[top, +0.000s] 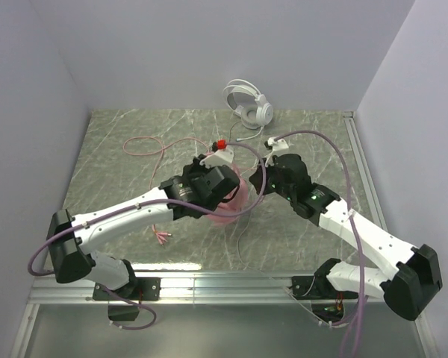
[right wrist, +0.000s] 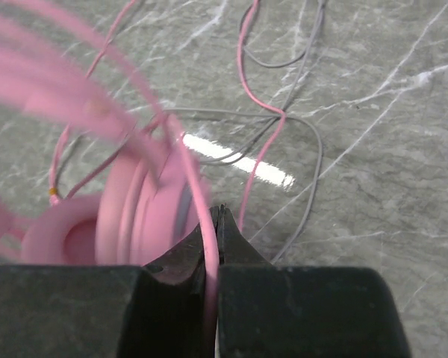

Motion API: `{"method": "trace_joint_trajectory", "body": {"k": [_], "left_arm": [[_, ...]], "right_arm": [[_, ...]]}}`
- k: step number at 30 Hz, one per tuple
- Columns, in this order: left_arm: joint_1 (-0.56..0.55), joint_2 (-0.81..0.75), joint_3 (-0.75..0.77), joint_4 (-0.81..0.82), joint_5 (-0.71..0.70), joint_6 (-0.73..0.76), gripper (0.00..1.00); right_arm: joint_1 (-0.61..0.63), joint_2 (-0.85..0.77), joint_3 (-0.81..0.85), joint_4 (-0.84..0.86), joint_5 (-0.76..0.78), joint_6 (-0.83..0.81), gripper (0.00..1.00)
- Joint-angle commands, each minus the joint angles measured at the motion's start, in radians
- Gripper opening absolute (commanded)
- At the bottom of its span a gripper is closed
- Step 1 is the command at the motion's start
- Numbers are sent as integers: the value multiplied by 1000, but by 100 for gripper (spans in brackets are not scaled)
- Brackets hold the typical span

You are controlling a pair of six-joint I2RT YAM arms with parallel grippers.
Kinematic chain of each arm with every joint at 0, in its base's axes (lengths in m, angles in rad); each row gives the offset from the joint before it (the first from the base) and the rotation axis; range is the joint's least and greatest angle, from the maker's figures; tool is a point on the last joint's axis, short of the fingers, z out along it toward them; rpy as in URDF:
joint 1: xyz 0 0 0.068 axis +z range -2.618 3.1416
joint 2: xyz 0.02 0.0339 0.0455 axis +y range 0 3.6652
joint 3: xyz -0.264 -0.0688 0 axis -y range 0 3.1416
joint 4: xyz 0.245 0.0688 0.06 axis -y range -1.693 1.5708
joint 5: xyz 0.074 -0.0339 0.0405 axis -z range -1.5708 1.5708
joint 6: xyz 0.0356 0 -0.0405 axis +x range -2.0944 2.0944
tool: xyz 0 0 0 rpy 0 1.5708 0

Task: Wrap the headphones
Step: Wrap the headphone cable with the right arm

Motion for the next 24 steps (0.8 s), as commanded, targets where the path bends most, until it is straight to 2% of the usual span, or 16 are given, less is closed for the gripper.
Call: {"method": "trace_joint_trajectory", "body": {"k": [1,7,12,17,19,22,24], "left_arm": [[54,48,109,59,-107,69,0],[86,111,114,225,-164,233,0],[155,94,164,245,-80,199,0],[175,64,149,401,-138,293,0],[179,56,163,429,-124,284,0],[183,58,155,507,-126,299,0],[183,62,118,565,-144,325,0]], "right_arm": [[-7,-64,66,-62,-40,11,0],[-7,-132,56,-11,-266,63,0],[-5,-146,85,-54,-406,58,0],[-5,-111,99,-93,-384,67,0],[-5,-103,70,-17,-436,89,0],[-5,-84,27,155,-627,179,0],[-4,-63,19,250,-664,250,0]]}}
